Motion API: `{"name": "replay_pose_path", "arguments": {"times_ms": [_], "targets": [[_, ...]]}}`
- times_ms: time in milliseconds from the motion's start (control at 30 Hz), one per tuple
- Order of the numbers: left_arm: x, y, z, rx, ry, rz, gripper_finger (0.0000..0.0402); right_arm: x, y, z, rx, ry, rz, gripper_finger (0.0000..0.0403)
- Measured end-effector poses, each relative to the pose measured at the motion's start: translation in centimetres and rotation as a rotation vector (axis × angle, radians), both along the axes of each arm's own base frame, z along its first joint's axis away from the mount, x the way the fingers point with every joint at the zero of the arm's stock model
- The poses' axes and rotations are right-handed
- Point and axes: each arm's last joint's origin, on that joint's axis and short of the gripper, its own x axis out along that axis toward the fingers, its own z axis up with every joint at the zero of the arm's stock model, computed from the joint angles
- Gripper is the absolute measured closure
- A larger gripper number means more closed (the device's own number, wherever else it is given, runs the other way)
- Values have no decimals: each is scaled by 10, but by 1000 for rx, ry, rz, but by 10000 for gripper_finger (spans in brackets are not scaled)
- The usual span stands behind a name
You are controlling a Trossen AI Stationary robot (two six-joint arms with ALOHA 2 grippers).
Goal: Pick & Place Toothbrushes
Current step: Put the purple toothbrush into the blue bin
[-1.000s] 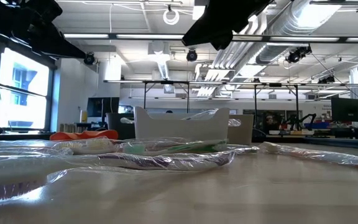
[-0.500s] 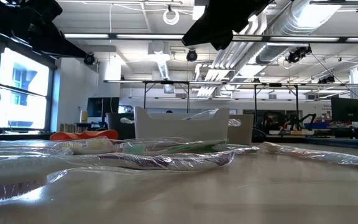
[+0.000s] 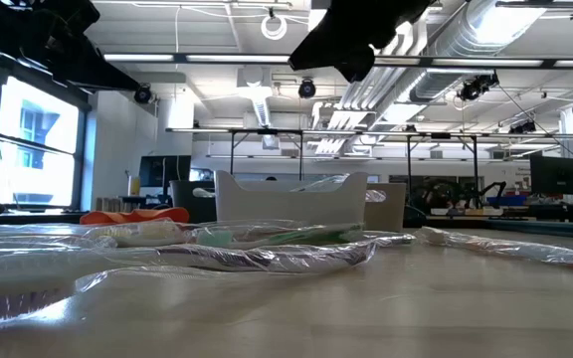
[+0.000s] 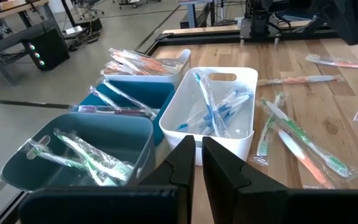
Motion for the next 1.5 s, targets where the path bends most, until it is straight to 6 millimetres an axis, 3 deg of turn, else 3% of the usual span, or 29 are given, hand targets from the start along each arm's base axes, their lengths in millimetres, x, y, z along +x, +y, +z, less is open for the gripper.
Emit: {"name": "replay_pose_path", "arguments": {"times_ms": [333, 833, 1133, 1500], "targets": [[0, 0, 0, 0, 0, 0, 378, 5, 11, 13, 46, -152, 26, 401], [2, 0, 11, 22, -113, 1, 378, 0, 30, 14, 24, -141, 45, 401], [2, 0, 10, 21, -106, 1, 378, 3, 35, -12, 101, 14, 15, 401], [2, 1, 10, 21, -104, 2, 378, 18, 47, -67, 115, 165, 57, 401]]}}
